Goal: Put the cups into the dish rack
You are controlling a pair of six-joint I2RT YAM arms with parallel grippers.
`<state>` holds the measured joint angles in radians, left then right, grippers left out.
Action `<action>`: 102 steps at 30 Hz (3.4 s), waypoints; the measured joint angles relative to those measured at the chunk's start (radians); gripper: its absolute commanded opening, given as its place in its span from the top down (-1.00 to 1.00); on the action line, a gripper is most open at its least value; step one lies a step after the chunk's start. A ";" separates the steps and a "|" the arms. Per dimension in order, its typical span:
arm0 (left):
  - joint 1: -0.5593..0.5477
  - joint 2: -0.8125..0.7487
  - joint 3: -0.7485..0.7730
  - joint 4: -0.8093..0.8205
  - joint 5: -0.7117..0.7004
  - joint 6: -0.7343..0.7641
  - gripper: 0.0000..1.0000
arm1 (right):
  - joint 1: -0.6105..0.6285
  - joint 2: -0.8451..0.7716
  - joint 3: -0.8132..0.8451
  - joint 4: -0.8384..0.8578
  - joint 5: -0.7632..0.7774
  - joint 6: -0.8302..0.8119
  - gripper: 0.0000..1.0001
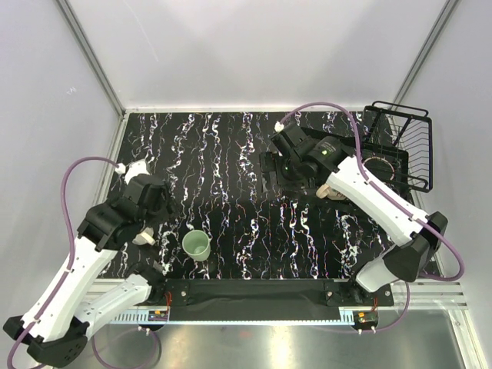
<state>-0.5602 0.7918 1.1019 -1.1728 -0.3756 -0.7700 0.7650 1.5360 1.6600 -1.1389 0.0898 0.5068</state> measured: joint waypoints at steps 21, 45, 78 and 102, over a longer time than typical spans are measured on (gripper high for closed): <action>0.297 0.211 0.032 -0.156 -0.182 -0.055 -0.26 | 0.000 -0.193 -0.235 0.175 -0.058 -0.047 -0.99; 0.496 0.451 -0.082 0.018 -0.110 -0.081 -0.18 | 0.000 -0.216 -0.253 0.169 -0.058 -0.038 -1.00; 0.561 0.111 -0.090 0.339 0.405 0.002 1.00 | 0.000 -0.138 -0.266 0.166 -0.158 0.041 -0.88; -0.004 -0.003 -0.341 1.542 0.853 -0.360 1.00 | 0.052 -0.393 -0.572 1.104 -0.581 0.325 -0.66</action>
<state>-0.5640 0.7887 0.7612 0.3687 0.4778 -1.1297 0.8169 1.1427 1.0882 -0.0353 -0.4915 0.8322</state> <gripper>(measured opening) 0.146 0.851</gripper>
